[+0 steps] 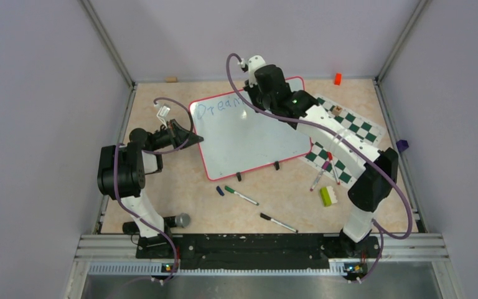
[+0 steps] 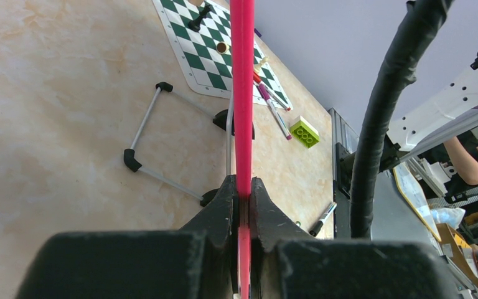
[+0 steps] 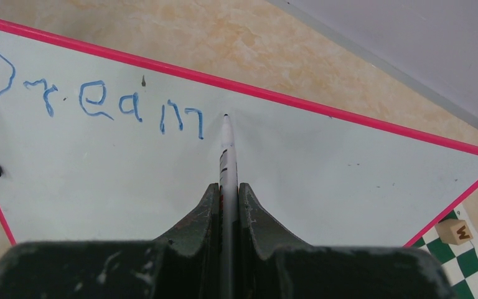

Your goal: Write a sentence on the whiteboard

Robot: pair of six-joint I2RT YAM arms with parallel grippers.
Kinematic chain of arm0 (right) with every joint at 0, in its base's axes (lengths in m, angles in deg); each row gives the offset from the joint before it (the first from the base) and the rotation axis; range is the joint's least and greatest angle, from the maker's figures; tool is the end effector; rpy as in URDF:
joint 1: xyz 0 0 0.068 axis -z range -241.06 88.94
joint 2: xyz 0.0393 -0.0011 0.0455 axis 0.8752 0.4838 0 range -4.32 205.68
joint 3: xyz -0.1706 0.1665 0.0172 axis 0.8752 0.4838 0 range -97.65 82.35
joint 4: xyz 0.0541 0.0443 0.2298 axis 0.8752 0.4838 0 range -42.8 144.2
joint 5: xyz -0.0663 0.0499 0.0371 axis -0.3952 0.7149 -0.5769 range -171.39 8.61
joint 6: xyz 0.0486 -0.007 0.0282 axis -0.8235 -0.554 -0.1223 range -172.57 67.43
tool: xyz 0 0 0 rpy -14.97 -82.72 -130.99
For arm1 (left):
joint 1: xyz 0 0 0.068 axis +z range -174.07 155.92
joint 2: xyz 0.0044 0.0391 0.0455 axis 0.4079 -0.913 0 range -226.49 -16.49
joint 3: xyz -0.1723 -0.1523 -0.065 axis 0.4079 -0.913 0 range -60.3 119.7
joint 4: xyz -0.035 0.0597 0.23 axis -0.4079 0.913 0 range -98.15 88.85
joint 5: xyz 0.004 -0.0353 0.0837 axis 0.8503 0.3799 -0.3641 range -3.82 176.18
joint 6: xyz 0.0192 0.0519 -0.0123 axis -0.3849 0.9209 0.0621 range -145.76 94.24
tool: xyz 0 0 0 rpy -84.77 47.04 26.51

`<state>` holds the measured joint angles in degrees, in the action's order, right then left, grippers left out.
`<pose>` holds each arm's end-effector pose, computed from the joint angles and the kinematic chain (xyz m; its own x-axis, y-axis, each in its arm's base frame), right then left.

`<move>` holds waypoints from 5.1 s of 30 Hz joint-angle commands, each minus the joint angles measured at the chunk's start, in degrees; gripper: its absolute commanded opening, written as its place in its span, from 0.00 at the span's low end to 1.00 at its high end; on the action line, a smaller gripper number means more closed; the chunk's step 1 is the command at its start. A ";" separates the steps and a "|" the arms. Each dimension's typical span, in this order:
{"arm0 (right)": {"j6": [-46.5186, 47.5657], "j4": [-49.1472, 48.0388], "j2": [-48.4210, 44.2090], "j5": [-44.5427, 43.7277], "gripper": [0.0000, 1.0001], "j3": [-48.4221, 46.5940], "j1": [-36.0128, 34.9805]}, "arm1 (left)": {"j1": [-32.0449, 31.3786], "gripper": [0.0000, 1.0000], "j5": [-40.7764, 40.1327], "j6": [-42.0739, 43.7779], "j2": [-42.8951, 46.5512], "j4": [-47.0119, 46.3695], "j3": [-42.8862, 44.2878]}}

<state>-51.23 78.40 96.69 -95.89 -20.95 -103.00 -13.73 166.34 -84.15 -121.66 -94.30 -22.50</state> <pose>0.2905 0.2476 0.3527 -0.3483 -0.3433 -0.8723 -0.4923 0.8589 -0.1415 0.2994 0.0150 0.1784 -0.5893 -0.2554 -0.7665 0.7348 0.2250 -0.6399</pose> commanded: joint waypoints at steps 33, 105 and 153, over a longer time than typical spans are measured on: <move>1.48 1.54 1.47 2.39 0.00 -1.04 0.45 | -0.51 0.00 1.42 1.24 1.61 -6.66 1.14; -6.49 -9.24 -14.59 4.61 0.00 16.59 6.04 | -0.51 0.00 1.57 1.35 1.85 -6.66 1.08; -9.25 -3.44 5.89 -11.67 0.00 -1.43 -17.34 | -0.42 0.00 1.40 1.51 1.91 -6.66 0.91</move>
<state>-61.55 75.10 101.52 -105.61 -18.33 -119.83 -13.73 166.36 -84.11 -121.66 -94.32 -22.50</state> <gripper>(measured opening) 0.093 0.049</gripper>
